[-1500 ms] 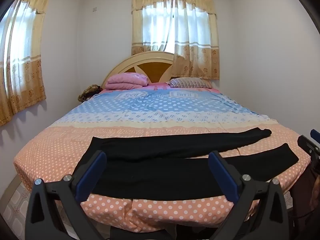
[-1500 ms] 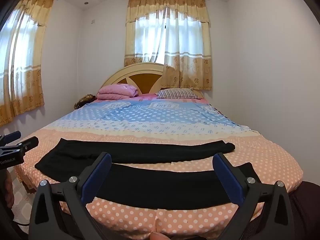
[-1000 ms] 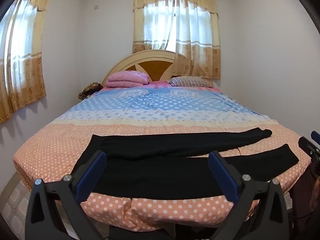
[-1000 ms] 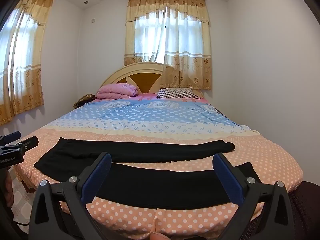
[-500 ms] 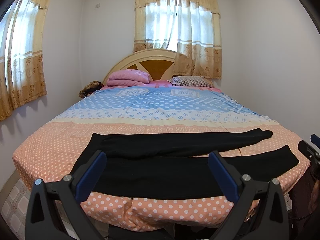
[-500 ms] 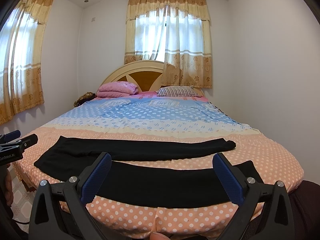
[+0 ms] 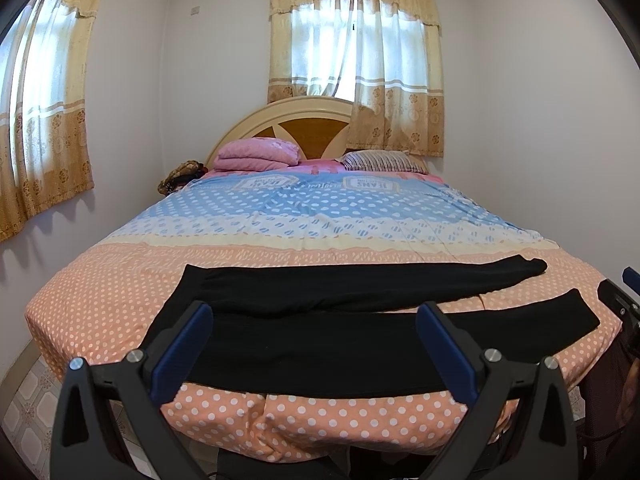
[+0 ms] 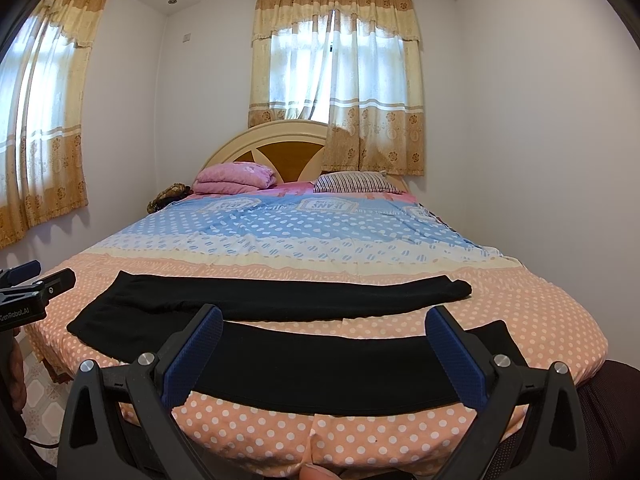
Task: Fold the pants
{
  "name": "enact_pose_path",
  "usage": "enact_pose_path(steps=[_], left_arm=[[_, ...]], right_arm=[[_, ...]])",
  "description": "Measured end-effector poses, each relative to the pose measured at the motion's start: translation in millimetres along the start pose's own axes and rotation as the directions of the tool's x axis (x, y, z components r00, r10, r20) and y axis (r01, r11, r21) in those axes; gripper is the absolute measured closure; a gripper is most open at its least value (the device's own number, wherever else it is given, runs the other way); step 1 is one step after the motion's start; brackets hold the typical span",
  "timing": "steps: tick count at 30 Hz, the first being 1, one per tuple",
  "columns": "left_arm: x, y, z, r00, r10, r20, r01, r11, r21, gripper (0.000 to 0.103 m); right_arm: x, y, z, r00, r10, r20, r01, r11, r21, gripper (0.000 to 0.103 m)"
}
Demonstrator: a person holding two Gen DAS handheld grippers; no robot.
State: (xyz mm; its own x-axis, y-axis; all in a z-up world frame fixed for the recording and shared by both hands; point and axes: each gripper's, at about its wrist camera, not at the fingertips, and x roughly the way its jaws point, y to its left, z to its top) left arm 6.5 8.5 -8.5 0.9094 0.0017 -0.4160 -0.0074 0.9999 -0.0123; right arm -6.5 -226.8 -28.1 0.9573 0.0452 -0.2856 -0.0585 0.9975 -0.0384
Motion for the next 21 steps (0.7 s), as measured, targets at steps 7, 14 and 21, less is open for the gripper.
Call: enact_pose_path(steps=[7, 14, 21], left_arm=[[1.1, -1.0, -0.7, 1.0, 0.002, -0.004, -0.002, 1.0, 0.0, 0.0], [0.6, -0.9, -0.6, 1.0, 0.002, -0.003, -0.002, 1.0, 0.0, 0.0], [0.4, -1.1, -0.7, 1.0, 0.003, -0.005, -0.003, 1.0, -0.002, 0.0]], right_arm=[[-1.1, -1.2, 1.1, 1.0, 0.0, -0.002, 0.0, 1.0, 0.0, 0.001], [-1.3, -0.5, 1.2, 1.0, -0.001, -0.002, 0.001, 1.0, 0.0, 0.001], [-1.2, -0.5, 1.4, 1.0, -0.002, -0.003, 0.002, 1.0, -0.001, 0.001]])
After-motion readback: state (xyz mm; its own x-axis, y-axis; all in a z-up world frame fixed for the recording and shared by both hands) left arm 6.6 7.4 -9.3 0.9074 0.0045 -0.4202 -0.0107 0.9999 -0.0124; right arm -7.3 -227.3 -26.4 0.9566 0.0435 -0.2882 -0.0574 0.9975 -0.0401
